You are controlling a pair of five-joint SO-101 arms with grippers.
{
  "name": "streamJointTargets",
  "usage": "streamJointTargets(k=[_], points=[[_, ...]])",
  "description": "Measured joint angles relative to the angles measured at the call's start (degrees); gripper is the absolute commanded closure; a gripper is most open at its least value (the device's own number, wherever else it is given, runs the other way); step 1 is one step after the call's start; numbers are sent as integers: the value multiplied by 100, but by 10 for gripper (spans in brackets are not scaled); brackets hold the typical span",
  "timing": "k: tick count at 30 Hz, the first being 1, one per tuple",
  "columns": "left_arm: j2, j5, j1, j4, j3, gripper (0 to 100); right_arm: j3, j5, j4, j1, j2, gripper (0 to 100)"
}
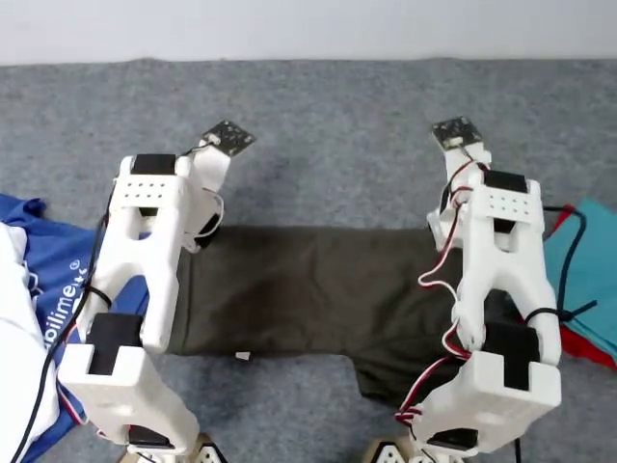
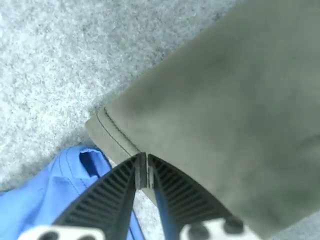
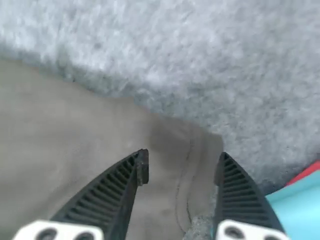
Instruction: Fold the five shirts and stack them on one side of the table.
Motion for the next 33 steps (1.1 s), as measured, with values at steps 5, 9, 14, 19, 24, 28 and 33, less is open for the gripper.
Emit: streamJointTargets(k=[5,9,14,19,24,28,33], points=[[0,0,0,132,0,985,-308,-237,9,-9,0,769],[0,0,0,141,0,985,-352,-246,202,-9,0,771],[0,0,0,176,0,985,-360,-290,422,53,229,771],[0,0,0,176,0,985,-360,-492,396,185,589,771],[0,0,0,176,0,985,-466,-571,255,167,1169,776],[0,0,0,176,0,985,-879,-580,273,-62,1697,896],[0,0,0,220,0,985,-1714,-580,510,-79,2224,962]])
